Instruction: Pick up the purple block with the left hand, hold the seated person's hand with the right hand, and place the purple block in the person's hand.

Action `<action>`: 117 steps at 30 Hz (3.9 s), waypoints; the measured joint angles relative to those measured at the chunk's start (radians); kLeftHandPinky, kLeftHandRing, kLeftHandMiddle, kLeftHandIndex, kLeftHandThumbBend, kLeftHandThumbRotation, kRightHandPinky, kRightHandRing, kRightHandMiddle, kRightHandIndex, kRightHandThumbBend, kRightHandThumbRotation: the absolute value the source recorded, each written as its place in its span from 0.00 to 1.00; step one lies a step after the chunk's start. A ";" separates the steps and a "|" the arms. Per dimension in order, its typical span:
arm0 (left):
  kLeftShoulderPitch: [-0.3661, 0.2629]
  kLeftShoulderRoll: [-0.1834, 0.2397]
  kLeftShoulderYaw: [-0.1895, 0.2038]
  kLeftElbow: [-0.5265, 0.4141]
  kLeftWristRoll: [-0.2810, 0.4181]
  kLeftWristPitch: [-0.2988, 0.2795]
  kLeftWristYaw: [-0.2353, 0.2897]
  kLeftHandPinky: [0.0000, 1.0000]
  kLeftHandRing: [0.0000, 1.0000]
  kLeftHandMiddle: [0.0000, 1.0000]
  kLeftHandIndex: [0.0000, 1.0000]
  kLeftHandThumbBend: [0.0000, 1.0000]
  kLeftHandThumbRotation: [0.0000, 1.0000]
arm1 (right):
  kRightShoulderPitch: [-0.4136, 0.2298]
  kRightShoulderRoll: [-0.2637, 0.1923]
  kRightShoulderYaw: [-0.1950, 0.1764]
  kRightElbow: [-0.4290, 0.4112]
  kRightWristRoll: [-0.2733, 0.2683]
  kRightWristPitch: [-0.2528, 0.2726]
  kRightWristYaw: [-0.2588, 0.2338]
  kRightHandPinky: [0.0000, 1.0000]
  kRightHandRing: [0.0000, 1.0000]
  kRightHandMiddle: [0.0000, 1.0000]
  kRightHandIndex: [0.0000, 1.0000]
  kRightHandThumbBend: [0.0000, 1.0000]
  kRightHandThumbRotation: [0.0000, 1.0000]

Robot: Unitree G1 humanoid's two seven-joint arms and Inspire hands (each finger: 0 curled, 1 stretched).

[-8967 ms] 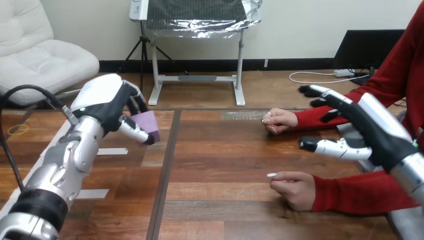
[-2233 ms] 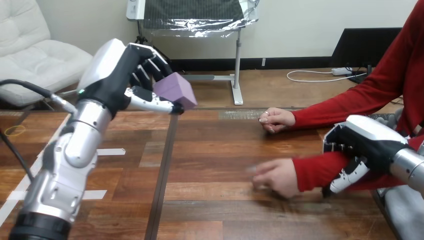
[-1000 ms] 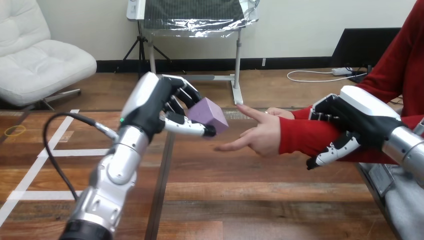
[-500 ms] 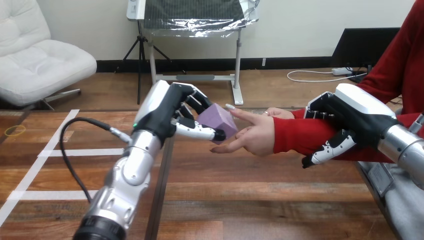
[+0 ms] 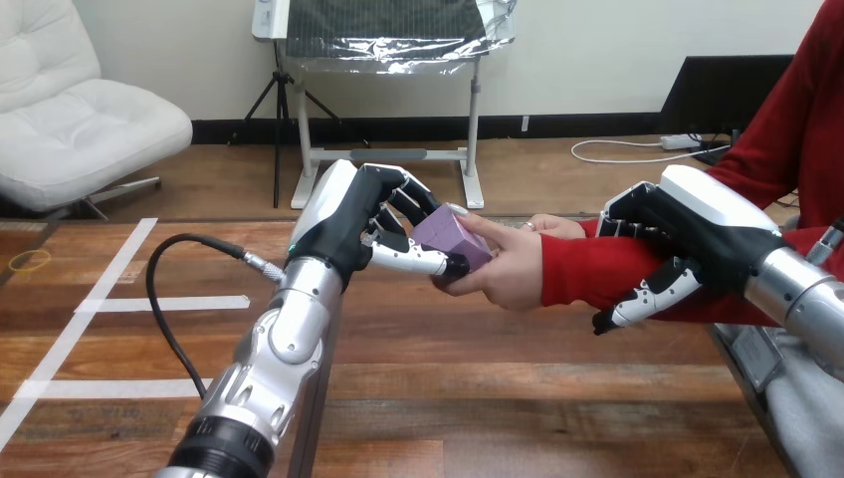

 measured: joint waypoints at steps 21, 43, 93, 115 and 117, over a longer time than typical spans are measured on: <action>-0.044 -0.040 -0.005 0.081 -0.016 -0.015 0.043 0.27 0.32 0.38 0.44 0.73 0.00 | 0.011 0.012 -0.021 -0.036 0.013 0.040 0.019 0.29 0.32 0.36 0.37 1.00 0.15; -0.044 -0.041 -0.006 0.079 -0.051 -0.007 -0.040 0.37 0.43 0.48 0.49 0.71 0.01 | 0.033 0.012 -0.031 -0.057 0.024 0.058 0.048 0.32 0.35 0.40 0.42 1.00 0.36; 0.076 0.016 -0.042 -0.255 -0.054 0.016 -0.203 0.72 0.80 0.79 0.79 0.77 0.65 | 0.046 -0.028 -0.042 -0.173 0.082 0.079 0.355 0.75 0.91 0.91 0.89 0.98 1.00; 0.261 0.059 -0.040 -0.404 -0.052 0.012 -0.188 0.72 0.84 0.84 0.81 0.75 0.70 | 0.145 -0.016 -0.087 -0.290 0.115 0.113 0.313 0.82 0.94 0.97 0.96 0.99 1.00; 0.275 0.058 -0.040 -0.416 -0.054 0.011 -0.189 0.73 0.84 0.84 0.81 0.75 0.70 | 0.155 -0.013 -0.091 -0.298 0.119 0.114 0.302 0.82 0.94 0.97 0.96 0.99 1.00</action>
